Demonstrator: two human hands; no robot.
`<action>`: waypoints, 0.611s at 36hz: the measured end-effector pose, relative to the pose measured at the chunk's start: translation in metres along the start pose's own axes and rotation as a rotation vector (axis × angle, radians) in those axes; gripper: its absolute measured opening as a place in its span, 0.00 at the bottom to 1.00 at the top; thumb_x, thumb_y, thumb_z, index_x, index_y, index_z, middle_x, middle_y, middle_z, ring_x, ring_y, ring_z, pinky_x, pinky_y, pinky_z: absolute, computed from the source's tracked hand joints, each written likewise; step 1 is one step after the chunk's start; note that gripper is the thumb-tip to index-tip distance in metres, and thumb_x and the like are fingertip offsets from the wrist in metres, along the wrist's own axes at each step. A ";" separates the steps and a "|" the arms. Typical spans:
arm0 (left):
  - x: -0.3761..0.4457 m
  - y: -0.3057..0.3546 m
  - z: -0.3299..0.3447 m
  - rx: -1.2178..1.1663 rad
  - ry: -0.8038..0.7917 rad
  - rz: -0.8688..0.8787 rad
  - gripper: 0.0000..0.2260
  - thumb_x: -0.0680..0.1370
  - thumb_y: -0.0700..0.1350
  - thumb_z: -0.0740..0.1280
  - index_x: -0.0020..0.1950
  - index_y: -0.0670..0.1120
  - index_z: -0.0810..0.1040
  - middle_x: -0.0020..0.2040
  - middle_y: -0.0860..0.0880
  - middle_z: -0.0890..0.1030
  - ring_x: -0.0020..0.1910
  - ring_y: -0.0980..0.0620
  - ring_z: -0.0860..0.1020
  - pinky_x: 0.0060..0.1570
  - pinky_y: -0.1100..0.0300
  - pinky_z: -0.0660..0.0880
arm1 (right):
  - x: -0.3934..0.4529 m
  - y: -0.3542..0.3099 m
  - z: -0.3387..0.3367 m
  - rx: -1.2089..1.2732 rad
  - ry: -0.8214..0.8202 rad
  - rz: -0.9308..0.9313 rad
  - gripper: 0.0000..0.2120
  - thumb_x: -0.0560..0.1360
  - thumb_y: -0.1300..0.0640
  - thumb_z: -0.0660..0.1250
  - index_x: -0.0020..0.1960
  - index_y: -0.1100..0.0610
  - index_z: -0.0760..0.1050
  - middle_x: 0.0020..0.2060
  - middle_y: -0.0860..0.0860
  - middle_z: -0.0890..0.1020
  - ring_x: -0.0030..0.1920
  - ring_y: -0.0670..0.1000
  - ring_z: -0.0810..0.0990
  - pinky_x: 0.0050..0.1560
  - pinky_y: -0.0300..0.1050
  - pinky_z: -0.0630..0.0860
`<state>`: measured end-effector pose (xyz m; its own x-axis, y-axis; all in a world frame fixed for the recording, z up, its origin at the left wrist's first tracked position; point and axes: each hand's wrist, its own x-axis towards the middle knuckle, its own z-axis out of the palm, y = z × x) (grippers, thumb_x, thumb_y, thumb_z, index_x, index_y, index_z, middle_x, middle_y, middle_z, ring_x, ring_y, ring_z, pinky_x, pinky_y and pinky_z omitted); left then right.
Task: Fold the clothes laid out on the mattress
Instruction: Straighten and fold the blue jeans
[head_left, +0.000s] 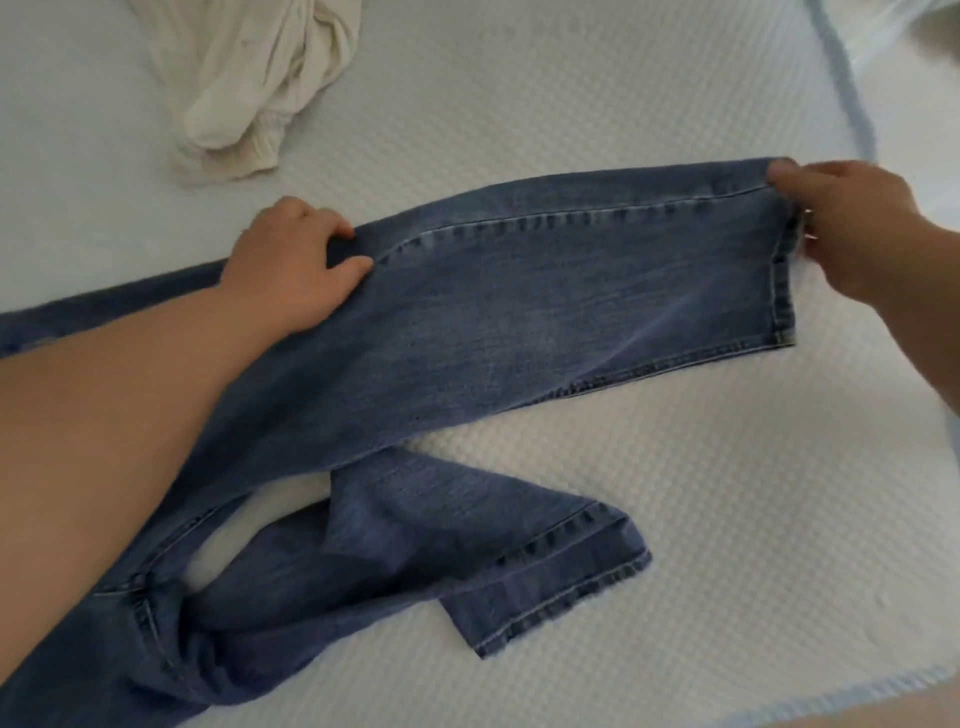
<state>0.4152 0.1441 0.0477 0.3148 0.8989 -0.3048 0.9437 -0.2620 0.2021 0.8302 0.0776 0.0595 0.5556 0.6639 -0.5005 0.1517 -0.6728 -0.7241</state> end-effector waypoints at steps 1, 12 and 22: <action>0.000 0.003 0.002 -0.025 0.025 0.004 0.16 0.75 0.56 0.65 0.58 0.48 0.78 0.58 0.42 0.74 0.58 0.42 0.71 0.55 0.51 0.68 | -0.001 0.003 -0.003 -0.013 -0.006 0.012 0.25 0.70 0.47 0.72 0.62 0.59 0.74 0.48 0.51 0.78 0.45 0.51 0.77 0.43 0.42 0.75; 0.023 0.038 0.000 -0.124 -0.031 0.049 0.27 0.68 0.64 0.68 0.60 0.50 0.75 0.57 0.45 0.74 0.56 0.45 0.72 0.55 0.51 0.69 | -0.041 0.040 -0.026 -0.341 -0.250 0.042 0.13 0.69 0.62 0.73 0.53 0.59 0.78 0.49 0.55 0.81 0.49 0.55 0.78 0.50 0.46 0.73; 0.061 0.093 -0.001 -0.179 -0.150 0.062 0.11 0.74 0.54 0.68 0.48 0.47 0.77 0.47 0.46 0.77 0.43 0.48 0.72 0.41 0.57 0.65 | -0.039 0.047 -0.008 -0.243 -0.075 0.132 0.09 0.70 0.52 0.73 0.39 0.55 0.76 0.35 0.49 0.78 0.33 0.48 0.75 0.31 0.39 0.71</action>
<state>0.5226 0.1752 0.0491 0.3960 0.8173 -0.4185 0.8932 -0.2371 0.3822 0.8224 0.0174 0.0488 0.5230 0.5816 -0.6231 0.2786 -0.8075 -0.5199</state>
